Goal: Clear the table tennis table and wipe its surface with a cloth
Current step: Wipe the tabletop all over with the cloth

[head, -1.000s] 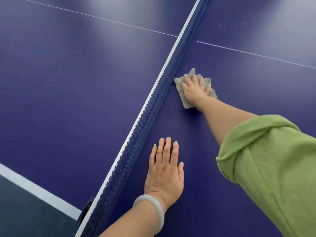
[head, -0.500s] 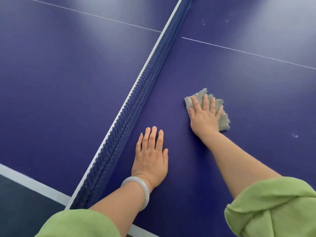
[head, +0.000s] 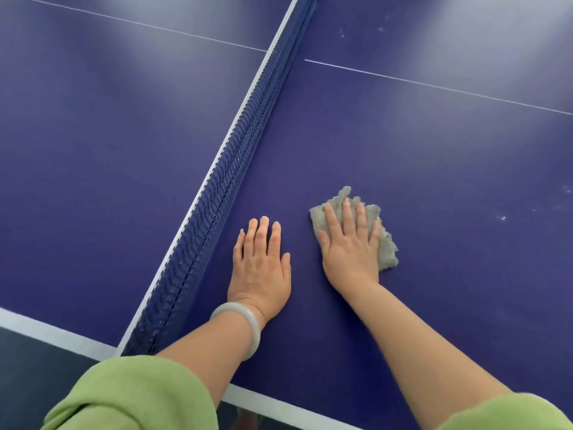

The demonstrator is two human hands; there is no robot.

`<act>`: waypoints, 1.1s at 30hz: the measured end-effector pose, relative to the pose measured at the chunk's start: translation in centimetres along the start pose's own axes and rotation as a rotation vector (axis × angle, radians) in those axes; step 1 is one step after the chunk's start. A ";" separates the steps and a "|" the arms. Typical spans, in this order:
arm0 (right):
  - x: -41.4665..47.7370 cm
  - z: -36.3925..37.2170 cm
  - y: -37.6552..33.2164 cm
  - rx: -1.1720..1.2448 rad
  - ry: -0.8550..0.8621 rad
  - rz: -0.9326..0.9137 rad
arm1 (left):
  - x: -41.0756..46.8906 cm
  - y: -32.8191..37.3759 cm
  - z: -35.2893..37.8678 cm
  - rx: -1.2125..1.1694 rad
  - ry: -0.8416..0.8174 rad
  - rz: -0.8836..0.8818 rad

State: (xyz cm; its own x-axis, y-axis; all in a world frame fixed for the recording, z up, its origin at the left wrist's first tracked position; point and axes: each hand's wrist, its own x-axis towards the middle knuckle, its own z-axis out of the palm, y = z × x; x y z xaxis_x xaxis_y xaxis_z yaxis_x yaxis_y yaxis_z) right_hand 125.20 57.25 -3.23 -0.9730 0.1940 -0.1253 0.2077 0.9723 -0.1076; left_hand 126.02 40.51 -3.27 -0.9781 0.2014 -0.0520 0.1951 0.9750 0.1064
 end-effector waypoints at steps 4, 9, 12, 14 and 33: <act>-2.2 -0.3 4.9 -0.042 -0.042 -0.070 | 0.0 -0.1 0.3 -0.001 0.006 0.008; -5.2 -0.1 3.6 0.014 -0.015 0.360 | -0.2 -0.2 0.5 -0.003 0.009 0.010; -10.3 1.5 -1.8 0.013 0.037 0.039 | -0.1 -0.2 0.5 -0.021 0.007 0.008; -12.6 1.6 -1.3 -0.006 0.010 -0.150 | -0.1 -0.2 0.6 -0.023 0.018 0.011; -22.2 2.6 0.1 0.024 -0.011 -0.083 | -0.3 0.4 -1.2 -0.251 -0.028 0.026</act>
State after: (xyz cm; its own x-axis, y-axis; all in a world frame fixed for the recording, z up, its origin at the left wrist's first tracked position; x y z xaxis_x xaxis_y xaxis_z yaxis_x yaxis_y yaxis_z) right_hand 147.09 52.67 -3.00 -0.9858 0.1114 -0.1257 0.1290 0.9814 -0.1420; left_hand 126.36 40.76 -2.04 -0.9701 0.2316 -0.0729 0.1924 0.9163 0.3512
